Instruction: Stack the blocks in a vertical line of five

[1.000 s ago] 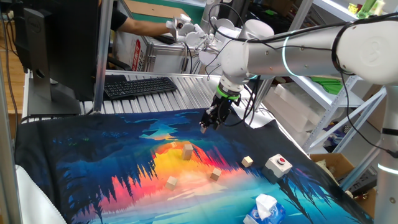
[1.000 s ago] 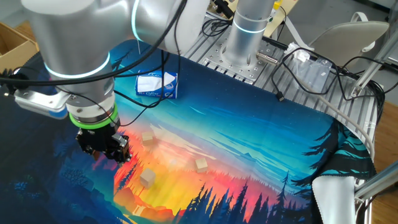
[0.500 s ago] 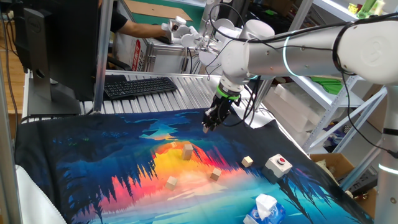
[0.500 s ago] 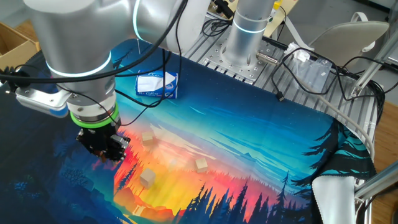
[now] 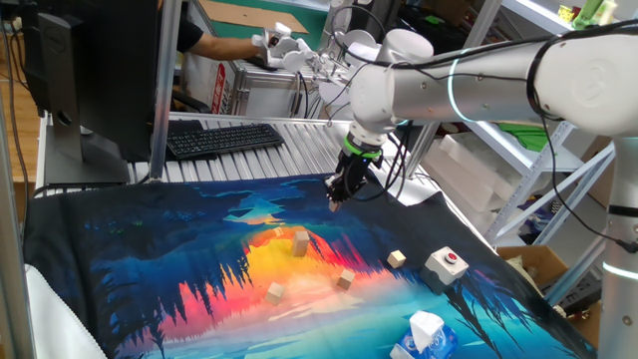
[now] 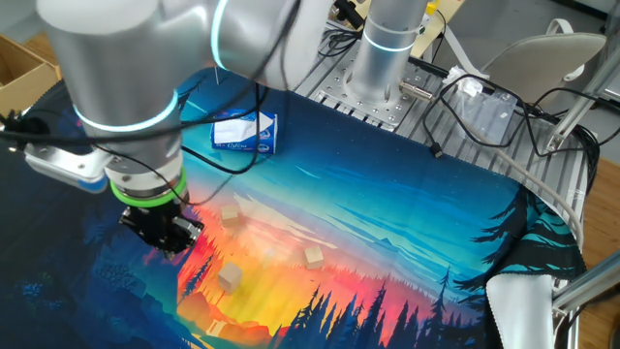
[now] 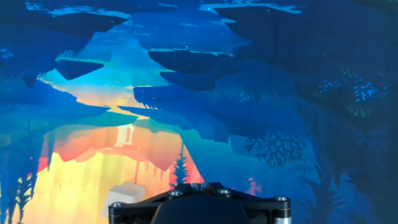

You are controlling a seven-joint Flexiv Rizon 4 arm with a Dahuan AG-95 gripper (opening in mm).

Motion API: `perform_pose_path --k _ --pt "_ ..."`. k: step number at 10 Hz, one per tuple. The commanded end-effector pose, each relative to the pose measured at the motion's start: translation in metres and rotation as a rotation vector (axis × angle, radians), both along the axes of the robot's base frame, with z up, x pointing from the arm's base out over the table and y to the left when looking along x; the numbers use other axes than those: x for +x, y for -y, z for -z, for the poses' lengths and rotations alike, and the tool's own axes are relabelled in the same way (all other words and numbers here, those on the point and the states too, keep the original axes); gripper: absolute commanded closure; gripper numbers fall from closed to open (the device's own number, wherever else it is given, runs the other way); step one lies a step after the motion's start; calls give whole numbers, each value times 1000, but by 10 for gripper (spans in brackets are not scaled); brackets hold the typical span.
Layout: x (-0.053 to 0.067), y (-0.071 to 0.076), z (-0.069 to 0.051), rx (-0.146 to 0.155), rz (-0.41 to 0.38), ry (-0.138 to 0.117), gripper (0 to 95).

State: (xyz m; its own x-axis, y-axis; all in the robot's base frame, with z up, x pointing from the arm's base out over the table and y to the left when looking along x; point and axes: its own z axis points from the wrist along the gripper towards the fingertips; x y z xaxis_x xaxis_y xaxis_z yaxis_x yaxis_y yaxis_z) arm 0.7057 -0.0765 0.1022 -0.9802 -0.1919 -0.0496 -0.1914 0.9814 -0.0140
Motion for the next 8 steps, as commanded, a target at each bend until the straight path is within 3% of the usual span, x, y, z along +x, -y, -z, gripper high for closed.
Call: perform_pose_path --k 1,8 --pt "-1 0 -1 7 -24 1 950" --pt "-1 0 -1 15 -36 17 950"
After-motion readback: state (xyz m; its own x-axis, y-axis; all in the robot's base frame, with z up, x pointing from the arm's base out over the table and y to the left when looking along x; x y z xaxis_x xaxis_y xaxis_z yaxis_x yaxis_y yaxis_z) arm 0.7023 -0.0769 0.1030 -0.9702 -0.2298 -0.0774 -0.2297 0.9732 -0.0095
